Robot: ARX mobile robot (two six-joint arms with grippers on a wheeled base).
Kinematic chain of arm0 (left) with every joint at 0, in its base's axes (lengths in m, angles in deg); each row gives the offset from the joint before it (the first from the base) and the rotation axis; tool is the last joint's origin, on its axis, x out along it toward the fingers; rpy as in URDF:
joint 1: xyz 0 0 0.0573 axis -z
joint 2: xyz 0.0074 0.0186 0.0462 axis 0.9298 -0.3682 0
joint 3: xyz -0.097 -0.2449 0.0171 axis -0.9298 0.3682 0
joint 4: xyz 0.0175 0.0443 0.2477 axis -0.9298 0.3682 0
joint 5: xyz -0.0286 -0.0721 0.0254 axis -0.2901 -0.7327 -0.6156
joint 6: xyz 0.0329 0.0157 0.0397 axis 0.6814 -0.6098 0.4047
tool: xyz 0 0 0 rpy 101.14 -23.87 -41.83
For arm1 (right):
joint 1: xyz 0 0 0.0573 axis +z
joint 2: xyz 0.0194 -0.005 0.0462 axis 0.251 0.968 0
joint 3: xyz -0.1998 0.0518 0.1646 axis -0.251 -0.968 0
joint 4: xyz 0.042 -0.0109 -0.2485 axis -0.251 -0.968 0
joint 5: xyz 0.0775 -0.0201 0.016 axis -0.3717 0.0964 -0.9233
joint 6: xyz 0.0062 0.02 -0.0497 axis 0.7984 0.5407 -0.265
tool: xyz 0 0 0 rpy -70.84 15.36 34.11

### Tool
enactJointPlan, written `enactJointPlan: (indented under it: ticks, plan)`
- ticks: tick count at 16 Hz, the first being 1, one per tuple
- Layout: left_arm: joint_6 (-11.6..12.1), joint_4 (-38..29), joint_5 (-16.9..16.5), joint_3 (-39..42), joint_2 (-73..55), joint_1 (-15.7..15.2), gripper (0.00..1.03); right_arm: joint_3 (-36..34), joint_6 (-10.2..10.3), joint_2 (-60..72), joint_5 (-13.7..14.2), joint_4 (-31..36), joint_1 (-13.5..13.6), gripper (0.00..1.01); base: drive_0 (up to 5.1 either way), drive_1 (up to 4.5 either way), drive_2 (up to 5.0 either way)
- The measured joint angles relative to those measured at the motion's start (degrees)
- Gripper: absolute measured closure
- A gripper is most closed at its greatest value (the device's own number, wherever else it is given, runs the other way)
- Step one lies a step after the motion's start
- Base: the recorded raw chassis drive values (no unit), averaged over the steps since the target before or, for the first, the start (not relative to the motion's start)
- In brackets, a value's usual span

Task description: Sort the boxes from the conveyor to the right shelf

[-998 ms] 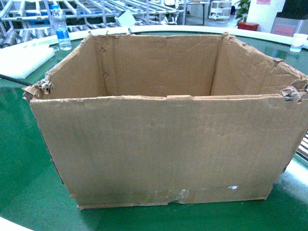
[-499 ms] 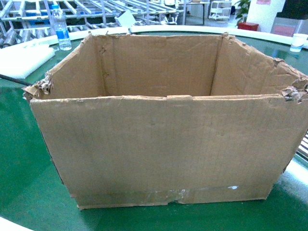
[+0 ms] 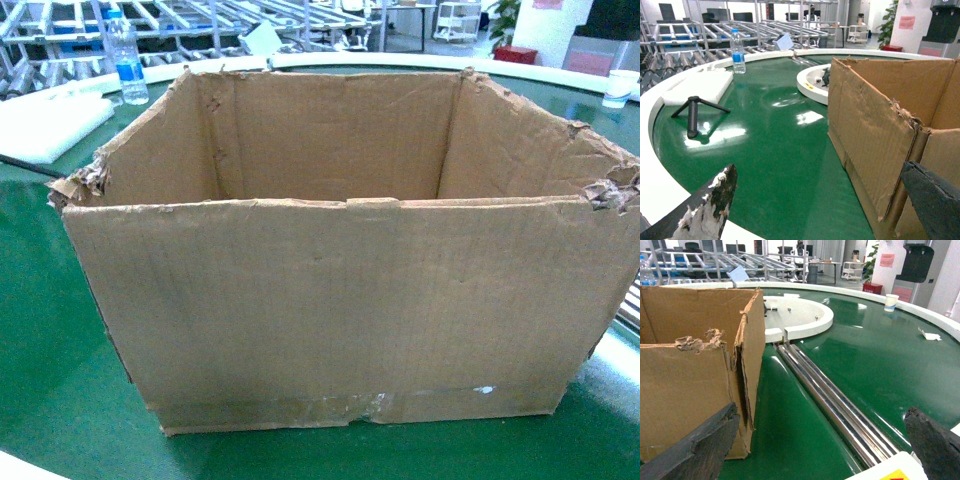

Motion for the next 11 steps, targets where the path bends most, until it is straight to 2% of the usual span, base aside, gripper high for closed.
enactJointPlan:
  ticks: [11]
  plan:
    - [0.00,0.00,0.00,0.00,0.00,0.00,0.05,0.00,0.00,0.00,0.00,0.00,0.00,0.03,0.0,0.00,0.0]
